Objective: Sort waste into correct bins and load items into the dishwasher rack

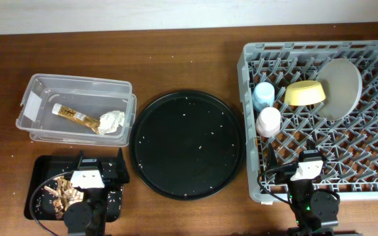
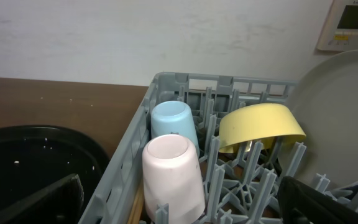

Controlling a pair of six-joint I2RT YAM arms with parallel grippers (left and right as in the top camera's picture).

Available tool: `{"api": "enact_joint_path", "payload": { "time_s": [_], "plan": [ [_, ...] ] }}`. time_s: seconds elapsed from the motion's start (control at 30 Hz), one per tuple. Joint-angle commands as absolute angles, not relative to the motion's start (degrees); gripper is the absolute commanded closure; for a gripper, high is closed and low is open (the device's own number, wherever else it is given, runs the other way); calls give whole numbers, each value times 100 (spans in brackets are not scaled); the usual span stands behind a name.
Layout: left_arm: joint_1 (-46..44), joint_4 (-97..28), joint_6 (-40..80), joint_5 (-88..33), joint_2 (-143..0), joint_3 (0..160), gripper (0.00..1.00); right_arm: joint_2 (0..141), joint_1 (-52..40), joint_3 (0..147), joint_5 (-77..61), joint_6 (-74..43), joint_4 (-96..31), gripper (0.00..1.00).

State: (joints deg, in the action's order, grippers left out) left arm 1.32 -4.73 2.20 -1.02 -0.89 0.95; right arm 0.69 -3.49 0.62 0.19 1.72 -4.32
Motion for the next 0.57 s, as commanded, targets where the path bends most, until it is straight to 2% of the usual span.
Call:
{"api": "enact_joint_path", "payload": {
  "time_s": [0.0, 0.53],
  "plan": [
    [161, -478, 172, -16, -30, 49, 1, 32, -379, 32, 71, 148, -467, 2],
    [161, -478, 172, -16, -143, 49, 1, 32, -379, 32, 71, 148, -467, 2]
  ]
}}
